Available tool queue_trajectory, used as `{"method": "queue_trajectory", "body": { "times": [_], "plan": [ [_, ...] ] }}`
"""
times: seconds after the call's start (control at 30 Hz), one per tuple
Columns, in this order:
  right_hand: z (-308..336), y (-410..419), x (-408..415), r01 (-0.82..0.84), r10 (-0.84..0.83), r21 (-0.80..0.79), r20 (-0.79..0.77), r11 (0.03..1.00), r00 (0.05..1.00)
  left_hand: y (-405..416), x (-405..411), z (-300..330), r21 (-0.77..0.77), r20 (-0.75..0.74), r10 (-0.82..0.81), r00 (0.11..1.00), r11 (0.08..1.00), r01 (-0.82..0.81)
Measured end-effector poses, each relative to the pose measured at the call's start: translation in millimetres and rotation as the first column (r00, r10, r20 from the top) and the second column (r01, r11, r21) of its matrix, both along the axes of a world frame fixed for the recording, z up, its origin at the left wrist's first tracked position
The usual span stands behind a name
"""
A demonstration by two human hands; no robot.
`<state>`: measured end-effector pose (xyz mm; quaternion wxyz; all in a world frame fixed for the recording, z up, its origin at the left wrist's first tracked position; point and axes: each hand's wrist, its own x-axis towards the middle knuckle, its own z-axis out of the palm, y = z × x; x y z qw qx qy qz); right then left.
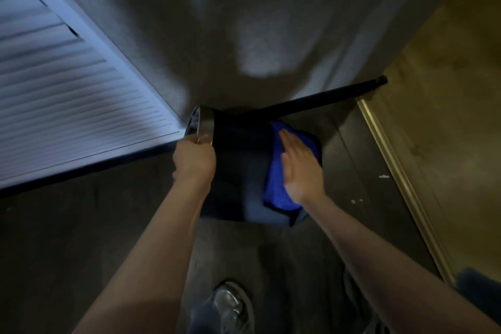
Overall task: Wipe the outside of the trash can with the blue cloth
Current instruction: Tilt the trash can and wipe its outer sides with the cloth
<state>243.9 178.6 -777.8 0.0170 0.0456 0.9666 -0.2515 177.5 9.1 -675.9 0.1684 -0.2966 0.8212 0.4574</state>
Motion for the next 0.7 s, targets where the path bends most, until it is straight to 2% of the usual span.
{"method": "queue_trajectory", "body": {
  "times": [0.13, 0.27, 0.4, 0.5, 0.6, 0.63, 0.7],
  "plan": [
    [-15, 25, -1, 0.259, -0.251, -0.05, 0.13, 0.964, 0.959, 6, 0, 2, 0.005, -0.041, 0.005, 0.999, 1.0, -0.004],
    [-1, -16, -21, 0.32, -0.328, 0.074, 0.122, 0.944, 0.937, 2, -2, 1, 0.004, -0.055, 0.027, 0.998, 1.0, -0.026],
    [36, -100, -41, 0.174, -0.176, -0.049, -0.055, 0.984, 0.983, 7, -2, 2, 0.006, -0.072, 0.025, 0.997, 1.0, -0.025],
    [50, -117, -34, 0.036, -0.056, -0.134, -0.152, 0.99, 0.987, 1, -2, 0, 0.041, -0.032, 0.013, 0.999, 0.999, -0.011],
    [31, -79, -5, -0.197, 0.191, -0.006, -0.227, 0.98, 0.955, -9, -5, -3, 0.053, -0.03, 0.015, 0.999, 0.998, -0.014],
    [21, -61, 4, -0.212, 0.216, 0.041, -0.215, 0.976, 0.952, -11, -6, -4, 0.045, -0.03, 0.004, 1.0, 0.999, -0.003],
    [2, -24, 21, -0.131, 0.141, 0.075, -0.137, 0.989, 0.98, -12, -7, -5, 0.049, -0.029, -0.027, 0.999, 0.998, 0.028]
  ]
}}
